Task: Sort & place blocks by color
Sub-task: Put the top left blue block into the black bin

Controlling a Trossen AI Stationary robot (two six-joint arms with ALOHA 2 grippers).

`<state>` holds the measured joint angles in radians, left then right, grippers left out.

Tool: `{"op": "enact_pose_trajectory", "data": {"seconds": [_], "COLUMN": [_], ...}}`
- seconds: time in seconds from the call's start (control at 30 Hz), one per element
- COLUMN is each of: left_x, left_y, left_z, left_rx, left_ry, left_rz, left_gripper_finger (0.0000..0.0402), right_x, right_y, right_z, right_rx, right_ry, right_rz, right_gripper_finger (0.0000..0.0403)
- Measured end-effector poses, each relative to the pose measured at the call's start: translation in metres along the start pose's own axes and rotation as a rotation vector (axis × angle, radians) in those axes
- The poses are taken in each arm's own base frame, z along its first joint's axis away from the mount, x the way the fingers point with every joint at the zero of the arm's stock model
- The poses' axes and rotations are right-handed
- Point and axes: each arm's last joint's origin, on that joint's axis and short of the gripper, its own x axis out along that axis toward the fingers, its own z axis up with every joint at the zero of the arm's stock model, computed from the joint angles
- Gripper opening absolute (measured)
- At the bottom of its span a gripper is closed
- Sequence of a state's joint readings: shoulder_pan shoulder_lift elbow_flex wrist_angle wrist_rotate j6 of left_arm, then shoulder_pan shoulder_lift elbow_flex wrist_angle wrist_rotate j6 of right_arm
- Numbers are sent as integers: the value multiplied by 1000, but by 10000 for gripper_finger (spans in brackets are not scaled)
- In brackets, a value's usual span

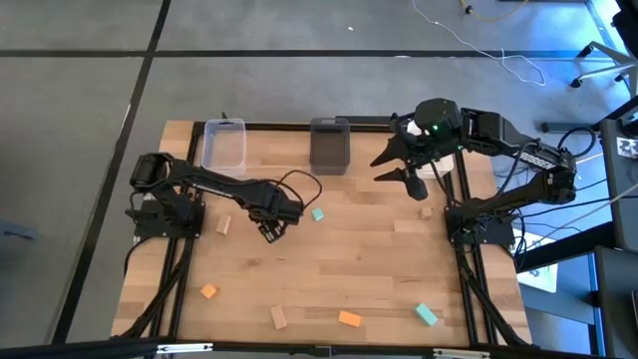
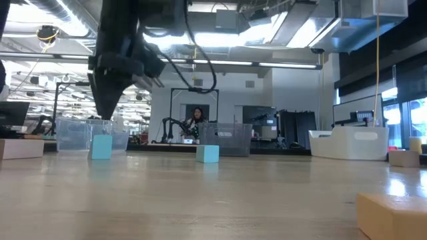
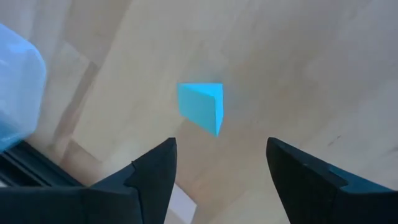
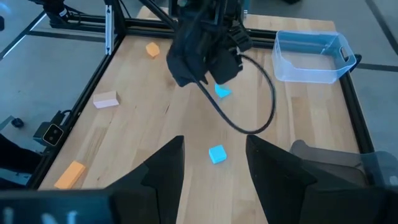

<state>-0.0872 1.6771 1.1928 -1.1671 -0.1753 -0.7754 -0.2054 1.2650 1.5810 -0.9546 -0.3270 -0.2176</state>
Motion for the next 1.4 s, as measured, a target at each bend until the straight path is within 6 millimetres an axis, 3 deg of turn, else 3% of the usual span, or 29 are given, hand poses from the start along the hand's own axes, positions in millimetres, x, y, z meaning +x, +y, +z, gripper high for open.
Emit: {"op": "enact_pose_trajectory", "data": {"seconds": [0.6,1.03,1.4], "left_x": [29,67,72], "left_y": [-2,1,1], "left_z": [-6,-16,-17], "left_rx": [-7,-16,-21], "left_ry": [-11,-92,-135], "left_rz": [-28,-19,-16], "left_gripper_finger": [239,239,238], "right_x": [0,0,0], "right_y": [0,0,0], "right_z": [0,0,0], "right_rx": [6,4,3], "right_ry": [-1,-1,-1], "right_rz": [0,-1,-1], "right_gripper_finger": [173,173,173]}}
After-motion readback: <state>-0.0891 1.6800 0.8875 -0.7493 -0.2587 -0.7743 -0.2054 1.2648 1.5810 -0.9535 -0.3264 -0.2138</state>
